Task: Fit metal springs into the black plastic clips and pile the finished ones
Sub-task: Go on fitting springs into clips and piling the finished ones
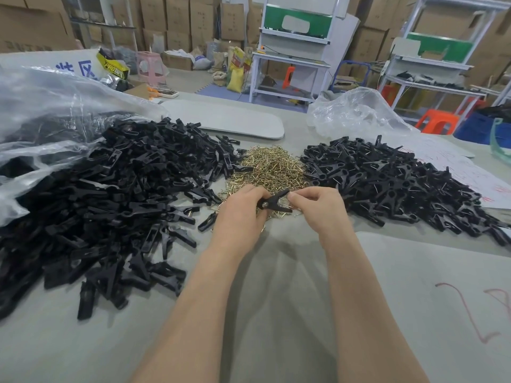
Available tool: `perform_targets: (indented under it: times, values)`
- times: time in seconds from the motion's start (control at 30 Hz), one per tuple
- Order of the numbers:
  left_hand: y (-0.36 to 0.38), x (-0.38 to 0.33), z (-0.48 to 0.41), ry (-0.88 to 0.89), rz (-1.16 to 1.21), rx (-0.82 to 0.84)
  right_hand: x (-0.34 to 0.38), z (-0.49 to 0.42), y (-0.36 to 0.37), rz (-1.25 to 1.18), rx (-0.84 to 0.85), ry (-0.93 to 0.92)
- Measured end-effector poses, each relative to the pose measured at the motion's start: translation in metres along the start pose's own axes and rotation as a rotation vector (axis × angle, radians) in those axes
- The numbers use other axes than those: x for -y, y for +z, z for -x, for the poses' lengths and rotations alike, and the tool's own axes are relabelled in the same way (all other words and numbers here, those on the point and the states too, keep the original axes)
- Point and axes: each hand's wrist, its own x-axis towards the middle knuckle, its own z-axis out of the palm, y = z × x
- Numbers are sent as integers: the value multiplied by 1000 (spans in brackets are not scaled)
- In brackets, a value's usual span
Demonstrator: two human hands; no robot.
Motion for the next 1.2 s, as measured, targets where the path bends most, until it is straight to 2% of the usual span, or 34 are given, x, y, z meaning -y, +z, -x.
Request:
perform_targets:
  times: [0.13, 0.23, 0.3, 0.37, 0.4, 0.5, 0.57, 0.63, 0.77, 1.03, 1.13, 1.2]
  values:
    - [-2, -2, 2, 8, 10, 40, -2, -1, -1, 13, 44, -8]
    - [-6, -1, 1, 18, 42, 80, -5, -3, -3, -15, 135, 55]
    - [-10, -1, 0, -21, 145, 123, -7, -4, -9, -267, 256, 161]
    - [-15, -3, -1, -65, 295, 162, -9, -4, -14, -581, 432, 281]
    - [-18, -6, 0, -62, 341, 173, -10, -3, -15, -662, 526, 325]
    - [-20, -9, 1, -8, 377, 160, -14, 1, -10, -683, 765, 395]
    - [-22, -11, 1, 24, 352, 148, -14, 2, -9, -643, 864, 370]
    - [-22, -12, 0, 59, 327, 151, -12, 2, -8, -659, 865, 328]
    - [-23, -13, -1, 79, 355, 175, -13, 3, -1, -738, 767, 283]
    - [-22, -10, -1, 50, 395, 168, -13, 4, 9, -720, 669, 326]
    - [-20, -8, -1, -33, 350, 157, -14, 0, 3, -581, 592, 341]
    - [-17, -7, -1, -64, 209, 183, -13, -1, 0, -472, 523, 271]
